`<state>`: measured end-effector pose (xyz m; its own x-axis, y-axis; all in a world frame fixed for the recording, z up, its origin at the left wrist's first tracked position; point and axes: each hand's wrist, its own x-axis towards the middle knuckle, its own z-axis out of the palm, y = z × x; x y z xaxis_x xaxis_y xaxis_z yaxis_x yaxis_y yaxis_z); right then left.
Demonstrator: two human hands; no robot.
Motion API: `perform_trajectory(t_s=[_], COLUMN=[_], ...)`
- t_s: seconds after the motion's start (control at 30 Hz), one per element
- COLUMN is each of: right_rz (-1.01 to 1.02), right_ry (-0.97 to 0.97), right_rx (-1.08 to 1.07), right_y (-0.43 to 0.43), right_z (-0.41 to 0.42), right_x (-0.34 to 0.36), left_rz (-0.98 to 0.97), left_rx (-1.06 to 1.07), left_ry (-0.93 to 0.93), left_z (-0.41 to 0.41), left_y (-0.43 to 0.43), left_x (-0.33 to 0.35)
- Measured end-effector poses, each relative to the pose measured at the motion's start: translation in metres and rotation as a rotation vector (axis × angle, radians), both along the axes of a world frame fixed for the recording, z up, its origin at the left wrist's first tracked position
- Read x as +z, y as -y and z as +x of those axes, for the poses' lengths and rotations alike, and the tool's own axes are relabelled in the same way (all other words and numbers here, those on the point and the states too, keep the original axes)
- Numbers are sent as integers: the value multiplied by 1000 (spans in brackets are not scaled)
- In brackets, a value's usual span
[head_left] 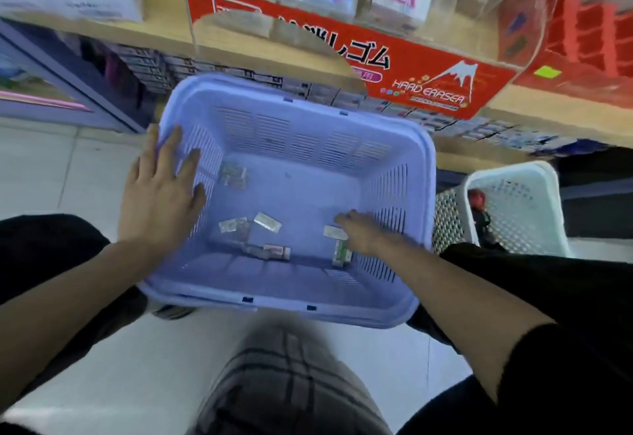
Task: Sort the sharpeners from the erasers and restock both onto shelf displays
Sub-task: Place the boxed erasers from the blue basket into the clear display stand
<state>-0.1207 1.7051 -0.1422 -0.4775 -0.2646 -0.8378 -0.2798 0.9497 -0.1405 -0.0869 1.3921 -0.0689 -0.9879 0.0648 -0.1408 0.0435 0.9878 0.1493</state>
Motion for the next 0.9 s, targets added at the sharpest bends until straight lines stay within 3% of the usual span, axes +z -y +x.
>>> perform_trajectory(t_s=[0.23,0.33,0.53,0.7,0.9], right_rz=[41,64,28,-47,-124], right_ry=[-258,-107,-30,44,180], right_rx=[256,201,241,94,-335], right_y=[-3,2,-7,-3,-2], right_z=[21,23,20,27,26], right_x=[-56,-66,-76,-77,-80], left_rz=[-19,-32,-31,-16,-17], left_rx=[32,40,6,13,-4], left_ry=[-33,-19,-22,-51,-60], left_z=[0,0,-3,-2,-2], left_y=[-3,-5,-7,-7,-6], left_x=[3,8,8,8,6])
